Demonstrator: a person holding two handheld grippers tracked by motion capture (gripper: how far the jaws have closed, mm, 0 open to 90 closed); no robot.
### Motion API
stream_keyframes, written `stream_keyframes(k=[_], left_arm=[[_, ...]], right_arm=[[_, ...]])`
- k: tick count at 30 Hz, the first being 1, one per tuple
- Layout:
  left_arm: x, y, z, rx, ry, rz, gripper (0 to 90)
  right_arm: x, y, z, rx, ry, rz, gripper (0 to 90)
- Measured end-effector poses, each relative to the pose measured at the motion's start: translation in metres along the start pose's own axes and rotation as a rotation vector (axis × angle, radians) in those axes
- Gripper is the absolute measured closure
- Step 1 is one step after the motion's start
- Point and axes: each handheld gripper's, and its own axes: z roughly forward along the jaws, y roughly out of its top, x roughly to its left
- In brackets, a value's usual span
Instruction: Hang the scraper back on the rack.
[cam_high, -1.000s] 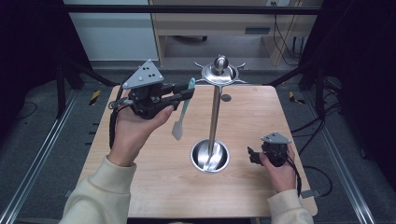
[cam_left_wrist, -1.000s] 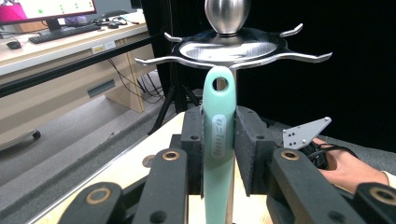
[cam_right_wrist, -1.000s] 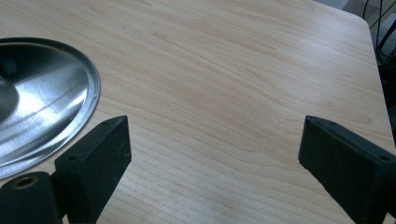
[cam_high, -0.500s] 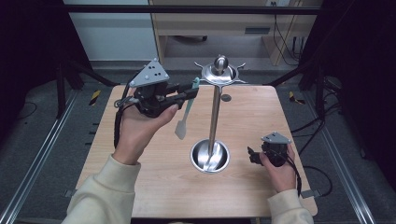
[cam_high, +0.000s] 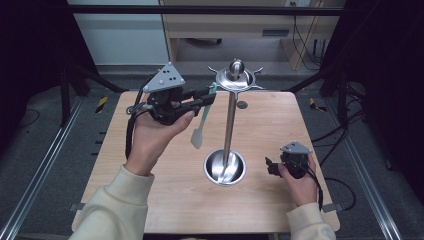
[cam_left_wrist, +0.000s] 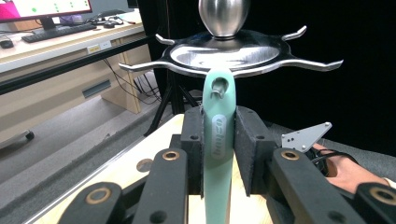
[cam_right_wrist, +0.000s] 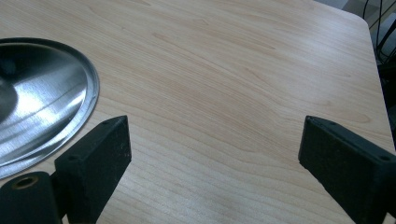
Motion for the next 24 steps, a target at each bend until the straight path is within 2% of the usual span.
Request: stream_keyframes(k=[13, 19, 24], left_arm=[[-0.0008, -0.0007, 0.0027, -0.002, -0.003, -0.001, 73.9], [0.0018, -0.0027, 0.0028, -0.014, -0.022, -0.026, 73.9], [0.0012, -0.0034, 0.003, -0.02, -0.017, -0.022, 73.8]], right_arm=[[0.0001, 0.0, -0.0001, 0.0, -0.001, -0.001, 9.5], [0.0002, -0.0001, 0.0005, 0.003, 0.003, -0.002, 9.3], [0.0, -0.0004, 0.001, 0.005, 0.005, -0.005, 9.2]])
